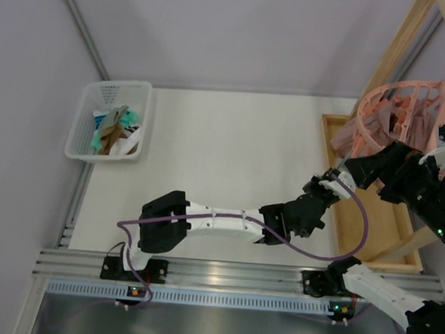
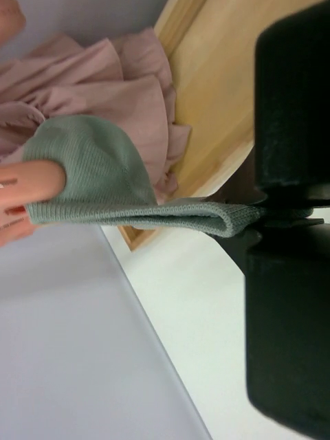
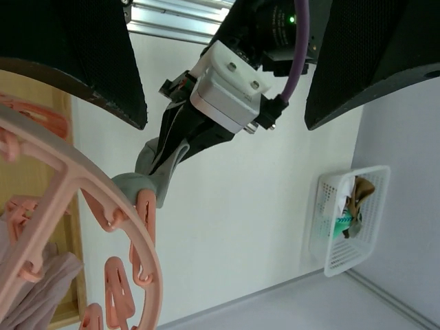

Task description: Remove the socks clipped to the hanger

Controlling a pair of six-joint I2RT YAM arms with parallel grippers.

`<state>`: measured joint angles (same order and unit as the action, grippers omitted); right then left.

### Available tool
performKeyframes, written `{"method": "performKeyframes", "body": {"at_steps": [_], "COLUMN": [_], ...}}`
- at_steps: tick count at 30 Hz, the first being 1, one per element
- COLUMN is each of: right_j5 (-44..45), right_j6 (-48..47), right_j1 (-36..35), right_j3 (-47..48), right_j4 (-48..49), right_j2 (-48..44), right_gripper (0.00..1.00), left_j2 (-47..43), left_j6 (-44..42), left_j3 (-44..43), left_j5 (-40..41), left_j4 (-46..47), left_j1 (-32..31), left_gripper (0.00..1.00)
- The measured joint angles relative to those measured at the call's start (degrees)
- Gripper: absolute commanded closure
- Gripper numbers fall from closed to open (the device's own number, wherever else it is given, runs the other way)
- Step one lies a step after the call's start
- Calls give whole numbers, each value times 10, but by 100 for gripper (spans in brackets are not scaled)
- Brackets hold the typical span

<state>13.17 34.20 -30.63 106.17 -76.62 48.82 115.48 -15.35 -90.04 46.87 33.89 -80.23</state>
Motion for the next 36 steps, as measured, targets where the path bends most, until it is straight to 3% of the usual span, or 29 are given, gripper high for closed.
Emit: {"method": "performKeyframes", "body": {"at_steps": [6,14,17,24,36], "right_j5": [19,126,139,163,189], "right_j6": [23,35,49,57,59], "right_j1": [0,2,0,0,0], "right_j3": [-16,-28,-31,-29,-27], "right_j4": [19,17,19,20,19], "right_j2": [34,93,111,141,174], "right_gripper": [19,26,32,33,37], "left_j2": [21,163,198,266,266], "left_j6": [-45,-172,-257,-433,-509], "left_j3": [-26,-199,-207,-197,-185], "left_j5": [83,184,187,181,151], "left_j4": [0,66,114,264,339], "left_j1": [3,9,10,12,13], "left_gripper": [100,100,100,100,100]}}
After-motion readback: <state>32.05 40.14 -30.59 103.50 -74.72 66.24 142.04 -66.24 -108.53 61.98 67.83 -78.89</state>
